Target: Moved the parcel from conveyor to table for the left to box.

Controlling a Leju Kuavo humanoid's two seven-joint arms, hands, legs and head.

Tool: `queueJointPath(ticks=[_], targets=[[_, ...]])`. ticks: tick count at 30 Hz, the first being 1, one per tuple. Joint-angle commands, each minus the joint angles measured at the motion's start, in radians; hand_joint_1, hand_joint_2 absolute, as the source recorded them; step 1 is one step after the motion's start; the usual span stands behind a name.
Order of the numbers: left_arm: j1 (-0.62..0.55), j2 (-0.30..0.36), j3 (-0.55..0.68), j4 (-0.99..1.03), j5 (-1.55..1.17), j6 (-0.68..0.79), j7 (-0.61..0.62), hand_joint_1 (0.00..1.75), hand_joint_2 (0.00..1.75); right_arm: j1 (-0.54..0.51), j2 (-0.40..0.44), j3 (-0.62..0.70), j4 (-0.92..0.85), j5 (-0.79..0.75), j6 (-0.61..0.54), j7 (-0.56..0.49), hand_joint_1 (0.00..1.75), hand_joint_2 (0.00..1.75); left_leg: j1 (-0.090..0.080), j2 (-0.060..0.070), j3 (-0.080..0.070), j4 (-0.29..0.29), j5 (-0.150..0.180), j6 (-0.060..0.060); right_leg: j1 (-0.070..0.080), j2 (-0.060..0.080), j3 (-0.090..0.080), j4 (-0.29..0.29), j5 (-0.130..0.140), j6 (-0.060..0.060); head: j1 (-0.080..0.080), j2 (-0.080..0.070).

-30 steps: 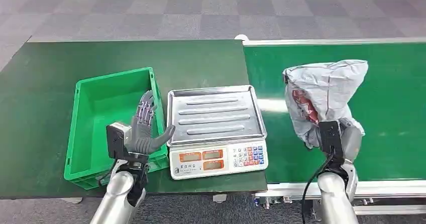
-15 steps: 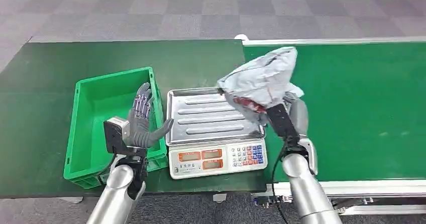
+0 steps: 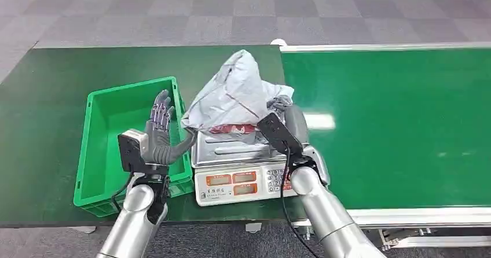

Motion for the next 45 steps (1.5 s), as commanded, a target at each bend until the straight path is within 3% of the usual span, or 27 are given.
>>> queueJointPath(ticks=[1, 18, 23, 27, 29, 35, 36, 38, 41, 45], targets=[[-0.029, 0.033, -0.017, 0.067, 0.007, 0.01, -0.003, 0.0, 1.75, -0.086, -0.013, 0.083, 0.1, -0.049, 0.038, 0.022, 0.0, 1.75, -0.001, 0.002, 0.001, -0.002, 0.001, 0.001, -0.001, 0.001, 0.0, -0.001, 0.001, 0.0, 0.0, 0.0], [-0.017, 0.045, 0.008, 0.069, 0.012, 0.028, -0.007, 0.0, 1.75, -0.087, -0.057, 0.073, 0.135, -0.135, 0.131, 0.031, 0.0, 1.75, -0.001, 0.001, 0.001, -0.002, 0.001, 0.001, -0.001, 0.0, 0.0, -0.001, 0.001, 0.0, 0.0, 0.0], [-0.018, 0.056, 0.023, 0.098, -0.012, 0.083, -0.014, 0.0, 1.75, -0.06, -0.093, 0.015, 0.105, -0.282, 0.216, -0.035, 0.0, 1.75, -0.002, -0.001, 0.001, -0.003, 0.002, 0.001, -0.001, -0.002, 0.001, -0.002, 0.001, 0.0, 0.0, 0.0], [-0.013, 0.092, 0.046, 0.104, -0.079, 0.156, -0.052, 0.0, 1.75, 0.046, -0.141, -0.087, -0.08, -0.469, 0.272, -0.113, 0.0, 1.75, -0.001, -0.003, 0.001, -0.003, 0.001, 0.001, -0.001, -0.004, 0.002, -0.002, 0.0, 0.0, 0.0, 0.0], [-0.015, 0.102, 0.062, 0.09, -0.122, 0.2, -0.07, 0.0, 1.75, 0.075, -0.151, -0.136, -0.143, -0.522, 0.247, -0.137, 0.0, 1.75, -0.001, -0.004, 0.001, -0.003, 0.001, 0.001, -0.001, -0.005, 0.002, -0.002, 0.0, 0.0, 0.0, 0.0], [-0.002, 0.114, 0.076, 0.041, -0.201, 0.28, -0.078, 0.0, 1.75, 0.097, -0.165, -0.165, -0.173, -0.559, 0.237, -0.137, 0.0, 1.75, -0.002, -0.002, 0.0, -0.002, 0.001, 0.001, -0.001, -0.003, 0.0, -0.002, 0.0, 0.0, 0.0, 0.0], [-0.004, 0.144, 0.06, 0.031, -0.249, 0.278, -0.081, 0.0, 1.75, 0.099, -0.175, -0.175, -0.163, -0.578, 0.244, -0.142, 0.0, 1.75, -0.001, -0.001, -0.001, 0.0, 0.0, 0.001, 0.0, -0.001, -0.001, 0.0, 0.0, 0.0, 0.0, 0.0], [-0.042, 0.178, 0.035, 0.055, -0.324, 0.261, -0.102, 0.0, 1.75, 0.089, -0.179, -0.18, -0.133, -0.594, 0.259, -0.162, 0.0, 1.75, -0.001, -0.001, 0.0, -0.002, 0.001, 0.001, -0.001, -0.002, 0.0, -0.001, 0.001, 0.0, 0.0, 0.0], [-0.21, 0.23, -0.089, 0.177, -0.479, 0.129, -0.117, 0.0, 1.75, 0.046, -0.177, -0.161, -0.091, -0.632, 0.312, -0.174, 0.0, 1.75, 0.0, -0.004, -0.003, 0.001, 0.002, 0.0, 0.0, -0.004, -0.002, 0.001, 0.0, 0.0, 0.0, 0.0], [-0.464, 0.225, -0.309, 0.462, -0.601, -0.209, -0.184, 0.0, 1.75, -0.045, -0.205, -0.116, -0.01, -0.66, 0.336, -0.163, 0.0, 1.75, -0.001, -0.009, -0.007, 0.003, 0.005, 0.0, 0.0, -0.01, -0.006, 0.003, 0.002, -0.002, 0.0, 0.0]])
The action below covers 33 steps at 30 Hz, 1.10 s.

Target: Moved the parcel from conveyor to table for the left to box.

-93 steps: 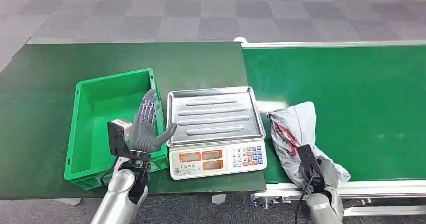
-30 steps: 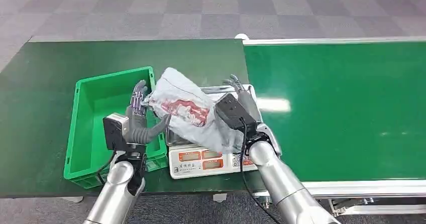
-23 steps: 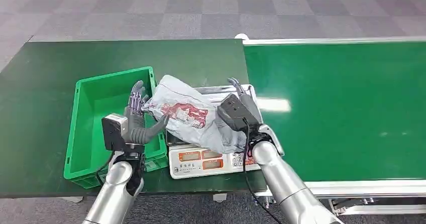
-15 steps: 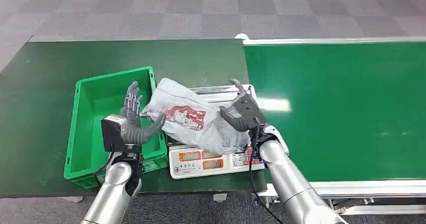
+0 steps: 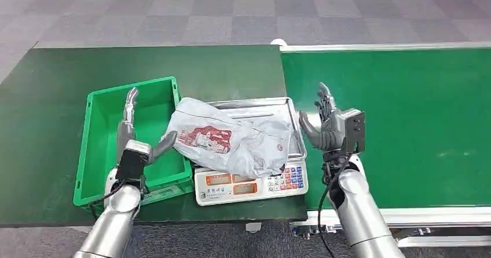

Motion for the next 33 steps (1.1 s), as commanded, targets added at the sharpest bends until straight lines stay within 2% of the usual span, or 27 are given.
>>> queueJointPath(ticks=[1, 3, 5, 6, 11, 12, 16, 22, 23, 24, 25, 31, 33], targets=[[-0.494, 0.067, -0.393, 0.538, -0.224, -0.485, -0.081, 0.0, 1.75, -0.138, -0.057, 0.023, 0.126, -0.077, 0.067, 0.013, 0.0, 1.75, -0.001, -0.009, -0.007, 0.002, 0.005, 0.001, -0.001, -0.01, -0.004, 0.003, 0.001, 0.0, 0.0, 0.0], [-0.575, 0.039, -0.465, 0.69, -0.253, -0.519, -0.12, 0.0, 1.75, -0.087, -0.071, 0.015, 0.063, -0.083, 0.068, 0.025, 0.0, 1.75, -0.001, -0.012, -0.008, 0.001, 0.008, 0.002, -0.001, -0.013, -0.003, 0.002, 0.003, 0.0, 0.0, 0.0], [-0.608, 0.02, -0.506, 0.773, -0.262, -0.537, -0.139, 0.0, 1.75, -0.063, -0.074, 0.011, 0.04, -0.071, 0.077, 0.041, 0.0, 1.75, -0.001, -0.011, -0.008, -0.001, 0.009, 0.002, -0.001, -0.012, -0.003, -0.001, 0.006, 0.0, 0.0, 0.0], [-0.618, 0.009, -0.525, 0.797, -0.272, -0.531, -0.14, 0.0, 1.75, -0.06, -0.072, 0.007, 0.031, -0.069, 0.076, 0.041, 0.0, 1.75, 0.0, -0.006, -0.006, 0.0, 0.008, 0.002, -0.001, -0.007, -0.004, 0.0, 0.007, 0.001, 0.0, 0.0], [-0.655, -0.043, -0.566, 0.863, -0.261, -0.62, -0.136, 0.0, 1.75, -0.084, -0.086, 0.002, 0.026, -0.098, 0.108, 0.062, 0.0, 1.75, -0.002, 0.001, -0.008, 0.001, 0.008, 0.002, -0.003, -0.001, -0.007, 0.001, 0.009, 0.001, 0.0, 0.0], [-0.664, -0.048, -0.58, 0.885, -0.253, -0.689, -0.124, 0.0, 1.75, -0.085, -0.087, 0.003, 0.028, -0.1, 0.11, 0.063, 0.0, 1.75, -0.003, 0.0, -0.008, 0.0, 0.008, 0.003, -0.003, -0.002, -0.008, 0.001, 0.009, 0.001, 0.0, 0.0], [-0.653, -0.034, -0.615, 0.897, -0.249, -0.772, -0.143, 0.0, 1.75, -0.085, -0.077, 0.025, 0.038, -0.094, 0.13, 0.057, 0.0, 1.75, -0.004, 0.0, -0.007, 0.0, 0.008, 0.003, -0.003, -0.001, -0.007, 0.0, 0.009, 0.001, 0.0, 0.0], [-0.642, -0.024, -0.662, 0.931, -0.228, -0.891, -0.149, 0.0, 1.75, -0.154, -0.065, 0.075, 0.101, -0.103, 0.157, 0.048, 0.0, 1.75, -0.004, 0.005, -0.008, 0.0, 0.008, 0.002, -0.003, 0.004, -0.009, 0.002, 0.01, 0.001, 0.0, 0.0], [-0.633, -0.02, -0.661, 0.931, -0.215, -0.908, -0.152, 0.28, 1.75, -0.159, -0.06, 0.08, 0.103, -0.11, 0.166, 0.044, 0.0, 1.75, -0.004, 0.005, -0.008, 0.0, 0.008, 0.002, -0.003, 0.004, -0.009, 0.001, 0.011, 0.0, 0.0, 0.0], [-0.627, -0.016, -0.669, 0.934, -0.213, -0.904, -0.149, 0.28, 1.75, -0.161, -0.056, 0.087, 0.103, -0.109, 0.161, 0.044, 0.0, 1.75, -0.004, 0.006, -0.007, 0.0, 0.008, 0.002, -0.003, 0.005, -0.009, 0.001, 0.011, 0.001, 0.0, 0.0], [-0.624, -0.016, -0.67, 0.934, -0.213, -0.901, -0.149, 1.75, 1.75, -0.161, -0.054, 0.089, 0.102, -0.108, 0.161, 0.044, 0.0, 1.75, -0.004, 0.006, -0.007, 0.0, 0.007, 0.002, -0.003, 0.005, -0.008, 0.002, 0.01, 0.001, 0.001, 0.0], [-0.646, -0.01, -0.68, 0.879, -0.242, -0.724, -0.125, 1.75, 1.75, -0.12, -0.061, 0.07, 0.071, -0.119, 0.14, 0.042, 0.0, 1.75, -0.004, 0.004, -0.007, -0.002, 0.009, 0.003, -0.003, 0.003, -0.007, 0.0, 0.01, 0.001, 0.0, 0.0], [-0.641, 0.015, -0.693, 0.749, -0.283, -0.512, -0.109, 1.75, 1.75, -0.078, -0.073, 0.045, 0.044, -0.139, 0.143, 0.03, 0.0, 1.75, -0.004, 0.003, -0.007, -0.003, 0.01, 0.003, -0.003, 0.001, -0.007, -0.001, 0.011, 0.0, 0.0, 0.0]])
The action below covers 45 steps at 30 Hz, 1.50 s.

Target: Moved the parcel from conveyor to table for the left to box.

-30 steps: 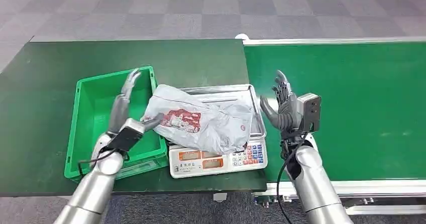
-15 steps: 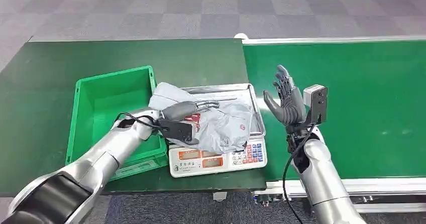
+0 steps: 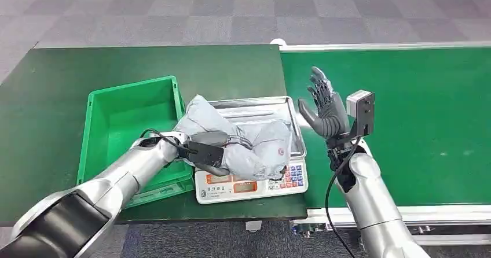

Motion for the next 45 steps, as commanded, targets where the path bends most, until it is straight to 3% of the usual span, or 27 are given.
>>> queueJointPath(ticks=[1, 9, 15, 20, 24, 28, 34, 41, 42, 45], targets=[[-0.036, 0.049, -0.106, -0.118, -0.062, 0.293, 0.052, 1.75, 1.75, 0.033, -0.024, 0.004, 0.023, -0.033, -0.003, -0.013, 0.0, 1.75, 0.0, -0.001, -0.001, 0.0, 0.0, 0.0, 0.001, -0.001, 0.0, 0.0, 0.0, 0.0, 0.0, 0.0], [0.062, 0.282, -0.128, -0.741, -0.05, 0.374, 0.148, 1.75, 1.75, 0.156, -0.041, -0.039, -0.035, -0.046, 0.04, -0.054, 0.0, 1.75, 0.0, 0.001, 0.0, -0.002, 0.0, 0.0, 0.0, 0.0, -0.001, -0.001, 0.0, -0.001, 0.0, 0.0], [0.08, 0.309, -0.11, -0.861, -0.072, 0.416, 0.22, 1.75, 1.75, 0.211, -0.039, -0.066, -0.087, -0.052, 0.046, -0.043, 0.0, 1.75, -0.001, -0.002, -0.003, -0.001, 0.0, 0.0, 0.0, -0.002, -0.003, 0.0, -0.002, -0.001, 0.0, 0.0], [0.152, 0.356, -0.034, -0.811, -0.167, 0.525, 0.299, 1.75, 1.75, 0.267, -0.017, -0.084, -0.138, -0.016, 0.039, -0.034, 0.0, 1.75, -0.001, 0.002, 0.0, -0.003, 0.0, 0.0, -0.001, 0.002, -0.001, -0.001, -0.001, -0.001, 0.0, 0.0], [0.298, 0.412, 0.177, -0.661, -0.189, 0.639, 0.347, 1.75, 1.75, 0.274, 0.0, -0.113, -0.155, 0.011, 0.03, -0.01, 0.0, 1.75, -0.002, 0.008, 0.004, -0.007, 0.001, -0.001, -0.002, 0.007, -0.001, -0.003, 0.001, -0.002, 0.0, 0.0], [0.365, 0.408, 0.365, -0.527, -0.147, 0.659, 0.325, 1.75, 1.75, 0.282, 0.001, -0.135, -0.165, 0.029, 0.017, 0.004, 0.0, 1.75, -0.001, 0.01, 0.003, -0.006, 0.0, -0.001, -0.001, 0.008, -0.002, -0.002, 0.0, -0.002, 0.0, 0.0], [0.391, 0.391, 0.521, -0.357, -0.109, 0.641, 0.269, 1.75, 1.75, 0.292, 0.001, -0.149, -0.172, 0.029, 0.02, 0.014, 0.0, 1.75, -0.001, 0.007, 0.002, -0.005, 0.0, -0.002, 0.0, 0.006, -0.003, 0.0, -0.002, -0.002, 0.0, 0.0], [0.336, 0.366, 0.559, -0.221, -0.173, 0.67, 0.289, 1.75, 1.75, 0.287, -0.001, -0.149, -0.167, 0.031, 0.017, 0.016, 0.0, 1.75, -0.001, 0.003, -0.002, -0.004, 0.001, -0.001, 0.001, 0.002, -0.005, 0.001, -0.002, -0.002, 0.0, 0.0], [0.32, 0.35, 0.58, -0.202, -0.176, 0.699, 0.284, 0.0, 1.75, 0.299, 0.002, -0.153, -0.178, 0.031, 0.016, 0.013, 0.0, 1.75, -0.001, 0.003, -0.001, -0.005, 0.002, -0.001, 0.001, 0.001, -0.004, -0.001, -0.002, -0.003, 0.0, 0.0], [0.311, 0.344, 0.581, -0.206, -0.182, 0.694, 0.286, 0.0, 1.75, 0.309, 0.004, -0.152, -0.19, 0.034, 0.016, 0.015, 0.0, 1.75, 0.0, 0.001, -0.002, -0.004, 0.002, -0.002, 0.001, 0.0, -0.005, 0.0, -0.002, -0.003, 0.0, 0.0]])
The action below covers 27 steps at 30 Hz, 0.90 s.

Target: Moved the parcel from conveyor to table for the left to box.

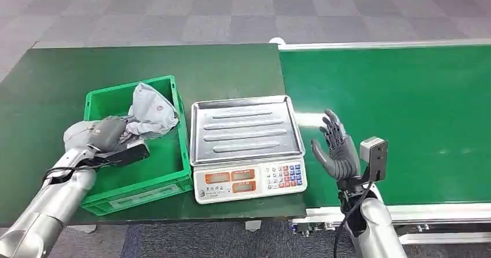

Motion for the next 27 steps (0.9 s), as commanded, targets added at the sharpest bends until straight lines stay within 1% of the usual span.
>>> queueJointPath(ticks=[1, 4, 7, 8, 10, 12, 13, 15, 19, 22, 24, 26, 27], targets=[[-0.073, -0.061, 0.107, 0.179, -0.015, 0.023, 0.006, 0.0, 1.75, 0.002, 0.028, -0.039, 0.0, 0.005, -0.004, 0.005, 0.0, 1.75, 0.0, -0.002, 0.001, -0.002, 0.001, 0.0, 0.0, -0.003, 0.002, -0.001, 0.0, 0.0, 0.0, 0.0], [-0.08, -0.068, 0.12, 0.156, 0.007, 0.007, 0.004, 0.0, 1.75, -0.015, 0.031, -0.03, 0.012, 0.016, -0.007, 0.015, 0.0, 1.75, 0.0, -0.001, 0.001, -0.001, 0.001, 0.0, 0.0, -0.002, 0.001, -0.001, 0.0, -0.001, 0.0, 0.0], [-0.058, -0.084, 0.114, 0.052, 0.066, -0.054, -0.018, 0.0, 1.75, -0.024, 0.032, -0.025, 0.02, 0.025, -0.012, 0.019, 0.0, 1.75, 0.0, -0.001, 0.0, -0.001, 0.001, 0.0, 0.0, -0.002, 0.0, 0.0, 0.001, -0.001, 0.0, 0.0], [-0.055, -0.091, 0.109, 0.033, 0.069, -0.062, -0.003, 0.0, 1.75, -0.023, 0.032, -0.025, 0.021, 0.025, -0.012, 0.019, 0.0, 1.75, 0.0, -0.002, 0.0, -0.001, 0.001, 0.0, 0.001, -0.002, 0.0, 0.0, 0.001, -0.001, 0.0, 0.0], [-0.014, -0.11, 0.117, -0.075, 0.217, -0.203, -0.038, 0.0, 1.75, -0.029, 0.027, -0.021, 0.035, 0.028, -0.016, 0.022, 0.0, 1.75, 0.0, -0.002, 0.0, -0.001, 0.002, 0.0, 0.001, -0.003, 0.0, 0.0, 0.001, -0.001, 0.0, 0.0], [0.035, -0.111, 0.106, -0.183, 0.304, -0.273, -0.033, 0.0, 1.75, -0.039, 0.024, -0.015, 0.057, 0.027, -0.015, 0.021, 0.0, 1.75, 0.0, -0.002, 0.0, -0.001, 0.001, 0.0, 0.001, -0.004, 0.0, 0.0, 0.001, -0.001, 0.0, 0.0], [0.062, -0.109, 0.105, -0.241, 0.399, -0.36, -0.059, 0.0, 1.75, -0.052, 0.018, -0.005, 0.077, 0.028, -0.011, 0.02, 0.0, 1.75, 0.0, -0.001, 0.0, 0.0, 0.001, 0.0, 0.001, -0.002, 0.0, 0.0, 0.001, -0.001, 0.0, 0.0], [0.096, -0.102, 0.087, -0.327, 0.466, -0.403, -0.052, 0.0, 1.75, -0.071, 0.015, 0.006, 0.107, 0.023, -0.005, 0.011, 0.0, 1.75, 0.0, 0.001, 0.0, -0.001, 0.001, 0.0, 0.001, 0.0, 0.0, 0.0, 0.001, -0.001, 0.0, 0.0], [0.105, -0.106, 0.049, -0.402, 0.633, -0.501, -0.049, 0.0, 1.75, -0.095, 0.019, 0.025, 0.137, 0.019, -0.004, 0.005, 0.0, 1.75, 0.0, 0.0, 0.0, -0.001, 0.001, 0.0, 0.0, 0.0, 0.0, 0.0, 0.001, -0.001, 0.0, 0.0], [0.109, -0.162, 0.049, -0.425, 0.811, -0.592, -0.033, 0.0, 1.75, -0.087, 0.034, 0.039, 0.13, 0.02, -0.009, 0.005, 0.0, 1.75, 0.0, -0.003, -0.001, -0.001, 0.001, -0.001, 0.0, -0.003, 0.0, 0.0, 0.001, -0.001, 0.0, 0.0], [0.1, -0.182, 0.028, -0.424, 0.824, -0.578, -0.026, 0.0, 1.75, -0.085, 0.038, 0.049, 0.126, 0.02, -0.012, 0.005, 0.0, 1.75, -0.001, -0.004, 0.0, -0.001, 0.001, 0.0, 0.0, -0.004, 0.001, -0.001, 0.001, -0.001, 0.0, 0.0], [0.082, -0.233, 0.019, -0.4, 0.861, -0.564, -0.017, 0.0, 1.75, -0.093, 0.047, 0.06, 0.125, 0.032, -0.029, -0.001, 0.0, 1.75, -0.001, -0.005, 0.0, -0.002, 0.002, 0.0, -0.001, -0.005, 0.001, -0.001, 0.001, -0.001, 0.0, 0.0], [0.078, -0.244, 0.012, -0.395, 0.857, -0.552, -0.013, 0.0, 1.75, -0.098, 0.05, 0.061, 0.128, 0.035, -0.036, -0.001, 0.0, 1.75, -0.001, -0.004, -0.001, -0.001, 0.001, 0.0, 0.0, -0.004, 0.001, -0.001, 0.001, -0.001, 0.0, 0.0]])
